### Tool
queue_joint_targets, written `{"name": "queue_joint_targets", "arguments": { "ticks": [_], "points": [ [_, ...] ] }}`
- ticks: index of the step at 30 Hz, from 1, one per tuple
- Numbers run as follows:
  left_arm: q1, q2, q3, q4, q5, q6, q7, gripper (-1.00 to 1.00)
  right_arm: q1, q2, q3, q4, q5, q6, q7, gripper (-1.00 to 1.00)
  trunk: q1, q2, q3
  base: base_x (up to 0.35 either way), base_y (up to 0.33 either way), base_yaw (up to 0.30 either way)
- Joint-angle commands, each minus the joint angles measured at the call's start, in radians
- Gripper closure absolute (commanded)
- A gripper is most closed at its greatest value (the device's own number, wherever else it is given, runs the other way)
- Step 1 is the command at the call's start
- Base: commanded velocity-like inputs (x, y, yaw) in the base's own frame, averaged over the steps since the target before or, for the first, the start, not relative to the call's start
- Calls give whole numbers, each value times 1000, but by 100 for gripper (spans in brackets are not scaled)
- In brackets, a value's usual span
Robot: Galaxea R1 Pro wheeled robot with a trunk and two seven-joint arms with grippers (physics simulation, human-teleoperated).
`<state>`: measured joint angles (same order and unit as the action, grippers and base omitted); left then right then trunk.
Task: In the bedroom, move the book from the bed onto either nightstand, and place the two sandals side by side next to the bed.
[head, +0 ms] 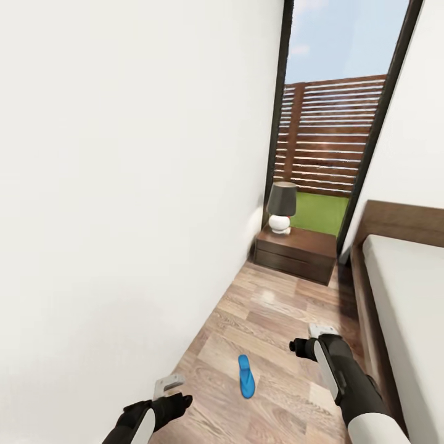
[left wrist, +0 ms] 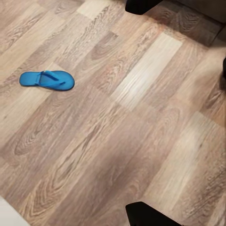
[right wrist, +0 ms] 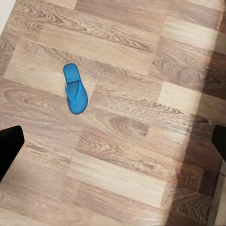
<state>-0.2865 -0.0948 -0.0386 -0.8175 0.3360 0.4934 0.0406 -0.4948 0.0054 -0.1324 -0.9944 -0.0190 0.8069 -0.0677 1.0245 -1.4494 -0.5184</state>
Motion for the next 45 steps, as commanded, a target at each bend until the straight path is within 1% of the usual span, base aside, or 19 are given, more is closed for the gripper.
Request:
{"name": "queue_joint_targets", "arguments": {
  "ticks": [1,9,10,12,16,19,23,24,28,43,45],
  "points": [
    [0,0,-1,-1,8,5,4,-100,-1,1,-1,-1,-2,4,-4,-100,0,-1,-1,287,26,-6],
    [0,-1,-1,9,5,5,5,-100,-1,-1,-2,-1,-3,5,-2,-100,0,-1,-1,306,12,-3],
    [-6,-6,-7,3,11,11,11,-100,-6,5,4,5,3,-1,4,-100,0,-1,-1,0,0,0],
    [-17,5,-18,-8,23,22,22,-100,-18,17,15,16,9,-13,15,-100,0,-1,-1,0,0,0],
    [-40,8,-41,-31,43,44,41,-100,-40,39,38,38,9,-35,18,-100,0,-1,-1,0,0,0],
    [-57,8,-56,-47,43,61,41,-100,-57,56,55,55,9,-52,18,-100,0,-1,-1,0,0,0],
    [-66,8,-56,-49,43,83,41,-100,-79,79,77,76,9,-75,18,-100,0,-1,-1,0,0,0],
    [-66,8,-56,-49,43,89,41,-100,-85,84,77,76,9,-81,18,-100,0,-1,-1,0,0,0],
    [-66,8,-56,-49,43,95,41,-100,-105,84,77,76,9,-101,18,-100,0,-1,-1,0,0,0],
    [-66,8,-56,-49,43,95,41,-100,-105,84,77,76,9,-101,18,-100,0,-1,-1,0,0,0],
    [-54,13,-45,-38,34,84,33,-100,-94,77,70,65,3,-90,20,-100,8,-15,-7,0,0,0]
  ]
}}
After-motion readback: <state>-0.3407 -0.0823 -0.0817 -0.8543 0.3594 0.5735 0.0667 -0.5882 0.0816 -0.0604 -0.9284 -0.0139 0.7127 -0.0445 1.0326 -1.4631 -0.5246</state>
